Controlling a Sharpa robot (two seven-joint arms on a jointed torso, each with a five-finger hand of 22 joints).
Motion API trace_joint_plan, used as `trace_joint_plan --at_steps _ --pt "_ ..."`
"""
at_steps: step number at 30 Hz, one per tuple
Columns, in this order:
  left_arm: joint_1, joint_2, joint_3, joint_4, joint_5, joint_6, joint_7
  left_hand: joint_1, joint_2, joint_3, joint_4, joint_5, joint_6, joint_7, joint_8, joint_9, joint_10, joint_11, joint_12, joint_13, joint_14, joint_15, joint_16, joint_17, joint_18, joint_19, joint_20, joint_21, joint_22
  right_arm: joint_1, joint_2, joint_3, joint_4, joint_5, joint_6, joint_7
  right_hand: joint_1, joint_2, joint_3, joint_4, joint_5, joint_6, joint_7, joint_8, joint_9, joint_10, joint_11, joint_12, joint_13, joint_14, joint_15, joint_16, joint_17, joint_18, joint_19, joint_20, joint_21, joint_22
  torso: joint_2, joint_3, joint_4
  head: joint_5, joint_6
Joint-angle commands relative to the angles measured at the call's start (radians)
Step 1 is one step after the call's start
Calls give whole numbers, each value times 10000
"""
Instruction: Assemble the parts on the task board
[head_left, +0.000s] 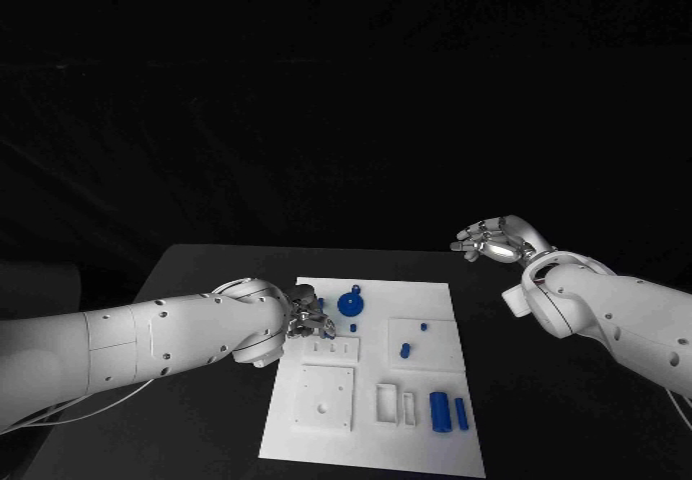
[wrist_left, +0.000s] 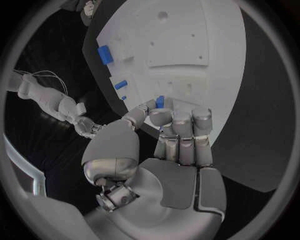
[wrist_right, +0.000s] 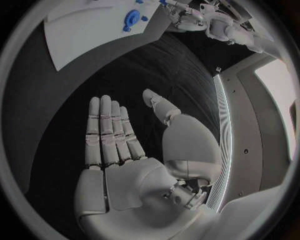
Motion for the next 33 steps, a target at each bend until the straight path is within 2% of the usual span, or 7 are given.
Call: trace_joint_plan --at_steps 1,6,13,19,23,33 --pt "-44 46 4 -22 -134 -135 -3 -42 108 742 -645 71 943 -828 61 39 -260 -212 88 25 561 -604 74 23 169 36 -1073 61 226 5 3 4 -16 335 352 197 26 135 70 4 13 -59 8 49 -24 -28 140 -294 -252 -204 97 -237 -122 -207 -237 50 -177 -79 -8 -12 -1 8 -18" --pt "-139 129 4 -143 -133 -225 10 -212 112 948 -653 52 980 -852 54 119 -300 -236 212 43 551 -631 156 23 212 6 -1071 161 219 6 -25 4 14 352 362 172 135 162 -42 21 10 -92 21 90 -92 521 177 -1074 -1289 -58 165 -709 -427 -114 -294 205 -420 -194 -9 -14 14 -14 -40" --pt "-343 236 5 -261 -135 -255 34 -254 120 1009 -655 47 982 -853 48 143 -317 -237 237 37 541 -631 170 16 225 -7 -1069 189 215 7 -40 4 28 351 385 129 168 164 -64 13 15 -92 20 95 -113 602 174 -1159 -1439 -62 187 -784 -462 -99 -325 233 -462 -199 -11 -19 4 -36 -63" --pt "-455 293 6 -343 -242 -248 63 -355 149 1087 -656 40 1002 -858 46 188 -332 -241 282 27 533 -634 197 3 240 -27 -1062 231 210 7 -55 4 41 351 384 122 187 171 -79 15 21 -89 21 99 -127 656 172 -1206 -1532 -68 204 -831 -482 -92 -350 254 -489 -199 -9 -20 6 -59 -83" --pt "-473 286 6 -356 -276 -260 77 -408 156 1124 -655 37 1020 -863 50 214 -337 -246 307 21 531 -637 214 -4 248 -35 -1059 254 207 7 -63 4 49 351 391 118 190 168 -87 17 29 -89 22 100 -134 676 172 -1226 -1571 -70 212 -850 -489 -89 -361 263 -501 -199 -6 -12 4 -63 -89" --pt "-483 286 6 -400 -327 -198 87 -445 154 1164 -656 25 1020 -865 43 235 -349 -248 324 10 523 -639 221 -15 258 -45 -1058 272 202 7 -77 4 79 351 403 113 200 173 -101 21 42 -89 23 102 -149 719 171 -1266 -1653 -66 224 -884 -503 -80 -380 280 -526 -199 -10 -21 11 -73 -88"
